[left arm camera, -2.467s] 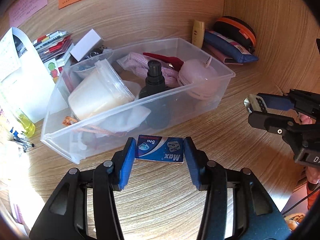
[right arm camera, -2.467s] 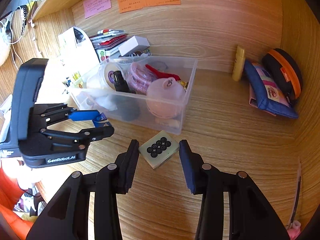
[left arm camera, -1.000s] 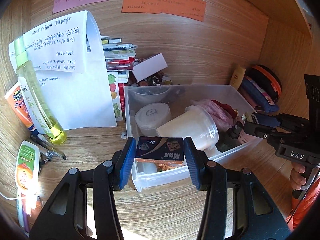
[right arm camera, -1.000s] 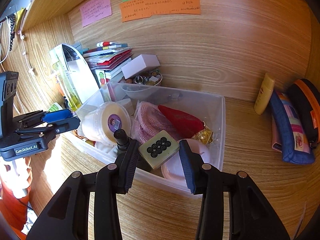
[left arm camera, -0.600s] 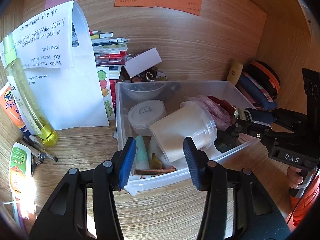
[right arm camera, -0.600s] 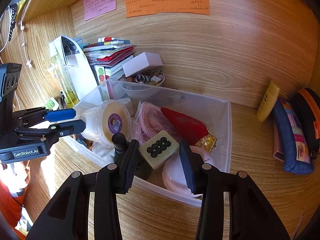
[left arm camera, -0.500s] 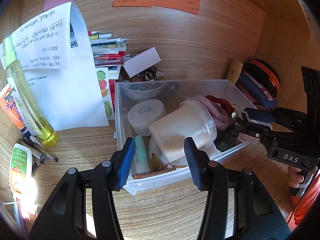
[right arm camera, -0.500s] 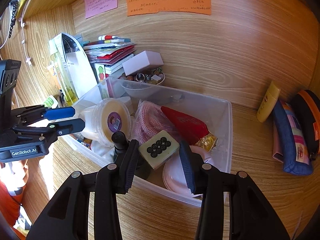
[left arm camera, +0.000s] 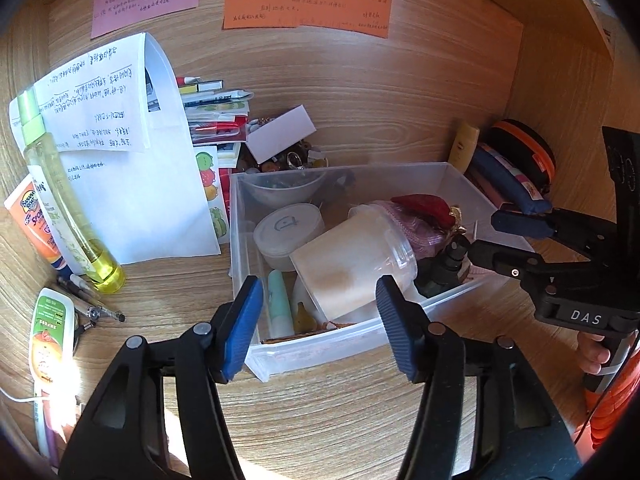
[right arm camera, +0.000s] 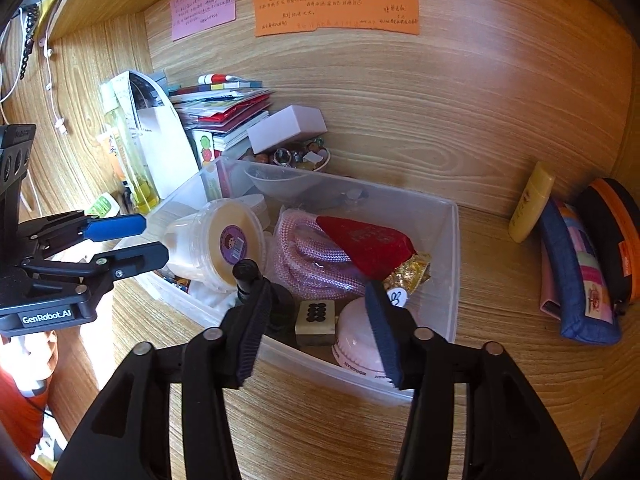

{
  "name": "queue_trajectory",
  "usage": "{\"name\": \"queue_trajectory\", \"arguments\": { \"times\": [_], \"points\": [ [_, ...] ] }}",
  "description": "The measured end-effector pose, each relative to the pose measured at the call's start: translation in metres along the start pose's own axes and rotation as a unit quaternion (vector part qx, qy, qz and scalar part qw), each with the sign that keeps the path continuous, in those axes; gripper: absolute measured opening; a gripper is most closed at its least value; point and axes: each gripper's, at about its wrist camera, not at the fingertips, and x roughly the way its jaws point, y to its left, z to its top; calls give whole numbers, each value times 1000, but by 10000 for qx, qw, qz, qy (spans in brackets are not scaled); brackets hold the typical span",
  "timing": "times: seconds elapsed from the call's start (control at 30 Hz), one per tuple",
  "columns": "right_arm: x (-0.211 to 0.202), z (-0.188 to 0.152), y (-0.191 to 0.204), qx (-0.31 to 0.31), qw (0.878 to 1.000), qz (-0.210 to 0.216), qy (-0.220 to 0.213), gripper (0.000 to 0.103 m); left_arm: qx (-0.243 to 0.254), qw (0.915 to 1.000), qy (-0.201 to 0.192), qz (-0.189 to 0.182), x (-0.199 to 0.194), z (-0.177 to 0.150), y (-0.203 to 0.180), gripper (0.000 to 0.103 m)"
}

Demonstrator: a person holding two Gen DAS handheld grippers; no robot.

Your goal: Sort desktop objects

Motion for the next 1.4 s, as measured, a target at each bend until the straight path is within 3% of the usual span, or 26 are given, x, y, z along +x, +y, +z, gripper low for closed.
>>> {"name": "queue_trajectory", "arguments": {
  "times": [0.13,0.2,0.47,0.8,0.9,1.4],
  "points": [
    [-10,-1,1,20,9999,-105,-100,62,26,9999,-68,90,-7,-1,-5,62],
    [-15,-2,1,52,9997,-208,-153,74,35,9998,-128,149,-12,-1,-8,67],
    [-33,-8,1,107,9989,-376,-246,82,32,9991,-311,278,-29,-7,-22,80],
    [-53,-22,4,245,9981,-425,-370,88,-48,9983,-390,433,-42,-17,-35,86],
    [-59,-26,5,289,9975,-459,-460,88,-92,9972,-489,554,-46,-21,-37,95],
    [-69,-42,7,512,9960,-457,-571,89,-267,9959,-446,737,-47,-37,-41,96]
  ]
}}
